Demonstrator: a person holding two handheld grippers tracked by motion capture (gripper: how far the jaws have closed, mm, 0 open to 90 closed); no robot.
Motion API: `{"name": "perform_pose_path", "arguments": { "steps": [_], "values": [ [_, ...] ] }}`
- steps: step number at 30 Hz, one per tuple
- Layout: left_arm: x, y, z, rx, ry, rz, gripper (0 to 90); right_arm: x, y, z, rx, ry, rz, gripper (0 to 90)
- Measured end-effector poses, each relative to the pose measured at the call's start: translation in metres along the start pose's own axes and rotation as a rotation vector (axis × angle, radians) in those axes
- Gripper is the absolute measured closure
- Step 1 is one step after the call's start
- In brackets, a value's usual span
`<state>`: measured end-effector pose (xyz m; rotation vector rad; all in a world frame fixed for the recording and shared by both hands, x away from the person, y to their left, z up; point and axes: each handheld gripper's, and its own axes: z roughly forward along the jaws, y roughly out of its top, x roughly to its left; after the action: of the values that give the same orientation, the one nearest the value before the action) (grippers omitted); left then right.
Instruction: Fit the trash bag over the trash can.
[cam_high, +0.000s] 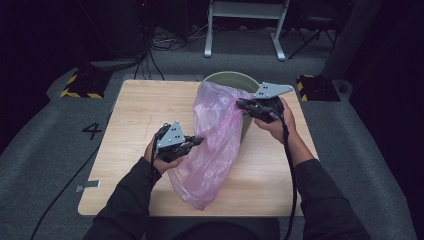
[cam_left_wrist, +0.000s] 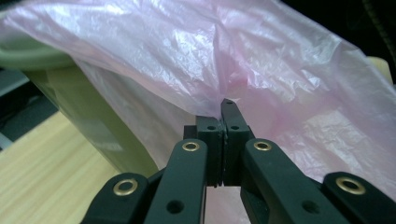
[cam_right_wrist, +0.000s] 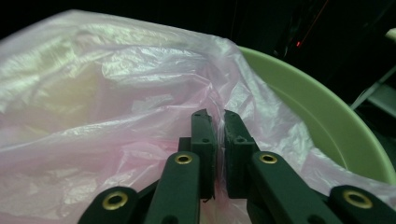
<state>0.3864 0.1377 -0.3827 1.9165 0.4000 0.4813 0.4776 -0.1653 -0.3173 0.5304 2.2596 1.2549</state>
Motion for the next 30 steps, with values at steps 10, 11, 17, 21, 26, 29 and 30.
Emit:
{"name": "perform_pose_path", "arguments": {
  "steps": [10, 11, 17, 21, 26, 29, 30],
  "values": [
    [0.008, 0.035, -0.001, -0.006, 0.041, 0.056, 89.0, -0.012, 0.011, 0.016, 0.115, 0.004, 0.046, 71.5],
    [0.008, 0.037, -0.001, -0.004, 0.044, 0.056, 89.0, -0.014, 0.011, 0.018, 0.131, -0.004, 0.044, 63.5],
    [0.013, 0.042, 0.004, 0.017, 0.053, 0.053, 89.2, -0.020, 0.012, 0.014, 0.150, -0.053, 0.058, 41.8],
    [0.015, 0.042, 0.006, 0.028, 0.065, 0.029, 89.2, -0.024, 0.011, 0.000, 0.070, -0.038, 0.100, 36.8],
    [0.017, 0.042, 0.010, 0.043, 0.073, 0.025, 89.3, -0.017, 0.011, -0.016, -0.017, 0.027, 0.104, 35.5],
    [0.017, 0.042, 0.011, 0.044, 0.075, 0.019, 89.3, -0.007, 0.012, -0.023, -0.063, 0.092, 0.092, 34.4],
    [0.017, 0.043, 0.012, 0.048, 0.075, 0.023, 89.3, -0.004, 0.012, -0.023, -0.068, 0.109, 0.081, 34.1]
  ]
}}
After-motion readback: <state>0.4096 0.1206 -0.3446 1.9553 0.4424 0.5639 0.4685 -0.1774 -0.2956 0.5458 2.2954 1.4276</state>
